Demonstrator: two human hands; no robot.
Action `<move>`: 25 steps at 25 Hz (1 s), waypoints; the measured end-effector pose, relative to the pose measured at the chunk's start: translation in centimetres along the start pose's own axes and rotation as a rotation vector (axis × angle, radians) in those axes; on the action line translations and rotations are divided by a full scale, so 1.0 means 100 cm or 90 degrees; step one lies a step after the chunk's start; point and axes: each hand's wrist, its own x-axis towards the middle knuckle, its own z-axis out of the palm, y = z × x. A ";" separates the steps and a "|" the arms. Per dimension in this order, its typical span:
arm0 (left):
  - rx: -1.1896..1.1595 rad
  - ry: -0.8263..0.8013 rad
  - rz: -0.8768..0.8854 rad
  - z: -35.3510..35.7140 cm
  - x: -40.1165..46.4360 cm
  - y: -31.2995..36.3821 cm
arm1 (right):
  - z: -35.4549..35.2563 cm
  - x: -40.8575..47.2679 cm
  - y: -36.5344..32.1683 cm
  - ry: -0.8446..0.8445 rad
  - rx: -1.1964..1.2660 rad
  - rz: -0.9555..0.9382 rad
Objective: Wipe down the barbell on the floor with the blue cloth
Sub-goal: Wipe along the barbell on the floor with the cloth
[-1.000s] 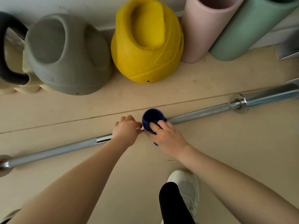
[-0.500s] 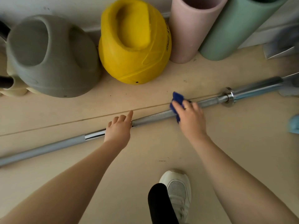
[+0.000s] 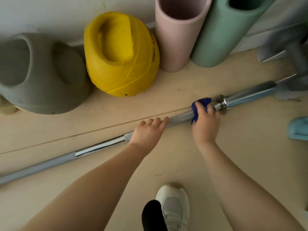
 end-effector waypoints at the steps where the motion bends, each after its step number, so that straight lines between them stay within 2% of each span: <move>1: -0.008 0.009 -0.026 0.003 0.006 -0.003 | 0.003 -0.006 -0.002 -0.011 -0.033 -0.090; 3: -0.024 0.016 -0.070 -0.005 0.016 -0.007 | -0.001 0.002 0.017 -0.046 -0.073 -0.268; 4: -0.035 -0.007 -0.093 -0.007 0.016 -0.009 | -0.008 0.017 0.031 -0.061 -0.080 -0.300; 5: -0.054 -0.024 -0.122 -0.006 0.016 -0.010 | -0.013 0.030 0.042 -0.050 -0.070 -0.267; 6: -0.080 -0.031 -0.154 -0.006 0.017 -0.010 | -0.014 0.039 0.046 -0.036 -0.059 -0.184; 7: -0.100 -0.026 -0.177 -0.001 0.018 -0.012 | -0.013 0.041 0.040 -0.021 -0.050 -0.108; 8: -0.136 -0.032 -0.201 0.001 0.019 -0.013 | -0.011 0.037 0.025 0.002 -0.045 -0.083; 9: -0.159 -0.029 -0.220 0.001 0.020 -0.015 | -0.004 0.032 0.010 0.025 -0.044 -0.119; 12: -0.204 -0.009 -0.269 -0.002 0.024 -0.023 | 0.011 0.013 -0.003 -0.005 -0.060 -0.391; 13: -0.204 -0.004 -0.280 -0.002 0.024 -0.024 | 0.009 0.022 0.005 -0.016 -0.064 -0.438; 14: -0.200 0.013 -0.291 -0.002 0.022 -0.026 | 0.006 0.035 0.015 -0.010 -0.050 -0.411; 17: -0.184 0.034 -0.333 0.003 0.009 -0.034 | 0.003 0.047 0.009 0.024 -0.010 -0.048; 18: -0.166 0.032 -0.330 0.006 0.004 -0.038 | 0.007 0.041 -0.006 0.024 -0.018 -0.041; 21: -0.110 0.074 -0.290 0.013 -0.001 -0.049 | 0.015 0.021 -0.020 -0.010 -0.028 -0.303; 22: -0.092 0.079 -0.281 0.014 0.001 -0.052 | 0.012 0.027 -0.013 -0.022 -0.015 -0.333; 23: -0.082 0.083 -0.271 0.015 0.002 -0.054 | 0.009 0.038 -0.002 -0.021 0.012 -0.283; 25: -0.087 0.094 -0.254 0.014 0.004 -0.056 | 0.005 0.051 0.002 0.001 0.087 -0.012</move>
